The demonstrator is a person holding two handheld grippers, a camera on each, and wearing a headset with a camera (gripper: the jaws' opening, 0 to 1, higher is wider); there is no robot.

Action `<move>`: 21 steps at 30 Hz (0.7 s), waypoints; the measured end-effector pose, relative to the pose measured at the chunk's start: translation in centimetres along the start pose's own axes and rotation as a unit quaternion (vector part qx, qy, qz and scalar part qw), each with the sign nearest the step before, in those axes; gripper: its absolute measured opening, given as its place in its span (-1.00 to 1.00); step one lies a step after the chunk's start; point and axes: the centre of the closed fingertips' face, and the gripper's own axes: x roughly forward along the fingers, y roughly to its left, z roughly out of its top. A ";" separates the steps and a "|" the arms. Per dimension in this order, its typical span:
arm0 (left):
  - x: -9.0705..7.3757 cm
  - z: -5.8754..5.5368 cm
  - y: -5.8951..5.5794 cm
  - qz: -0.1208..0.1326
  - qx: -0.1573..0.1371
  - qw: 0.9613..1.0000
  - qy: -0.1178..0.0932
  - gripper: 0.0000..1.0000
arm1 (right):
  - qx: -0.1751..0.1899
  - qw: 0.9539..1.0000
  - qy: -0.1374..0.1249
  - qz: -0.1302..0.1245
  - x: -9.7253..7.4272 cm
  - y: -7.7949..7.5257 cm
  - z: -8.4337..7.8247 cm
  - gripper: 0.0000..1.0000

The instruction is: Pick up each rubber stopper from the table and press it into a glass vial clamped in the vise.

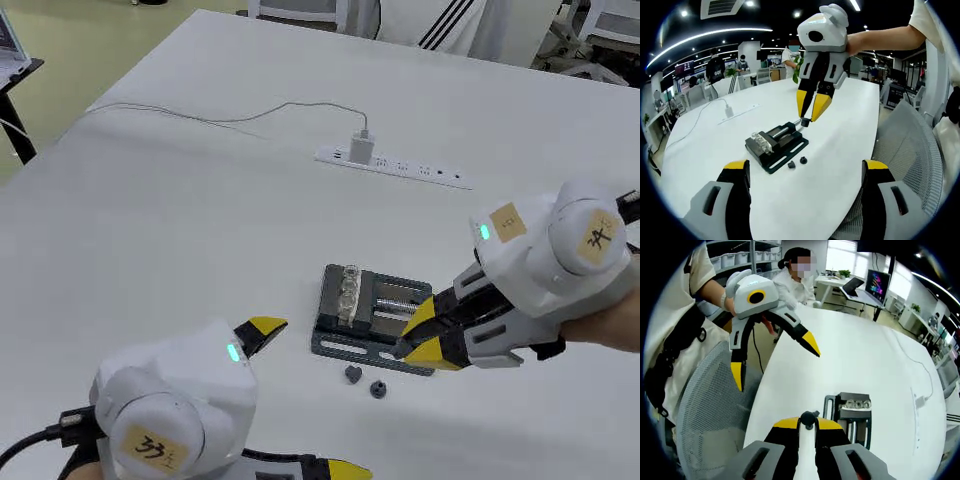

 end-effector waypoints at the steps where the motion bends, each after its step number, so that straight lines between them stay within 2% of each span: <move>1: 0.0 -0.1 0.2 0.001 0.000 1.000 0.002 0.87 | -0.003 1.000 0.006 -0.006 -0.1 -0.9 0.0 -0.87; 7: 0.0 0.0 1.2 0.006 -0.007 1.000 -0.003 0.97 | -0.012 1.000 0.025 -0.012 -0.5 -4.2 0.4 -0.87; 8: 0.1 0.1 1.3 0.007 -0.005 1.000 -0.005 0.98 | -0.014 0.999 0.030 -0.013 -0.6 -5.7 0.1 -0.87; 9: 0.1 0.1 1.4 0.007 -0.005 1.000 -0.006 0.98 | -0.015 0.999 0.033 -0.013 -0.6 -6.1 0.1 -0.87; 16: 0.6 0.3 2.0 0.007 -0.009 1.000 -0.018 0.98 | -0.031 0.997 0.065 -0.007 0.3 -8.6 0.4 -0.87; 21: 1.0 0.3 2.2 0.007 -0.006 1.000 -0.020 0.98 | -0.042 0.995 0.085 0.000 1.2 -9.3 0.6 -0.88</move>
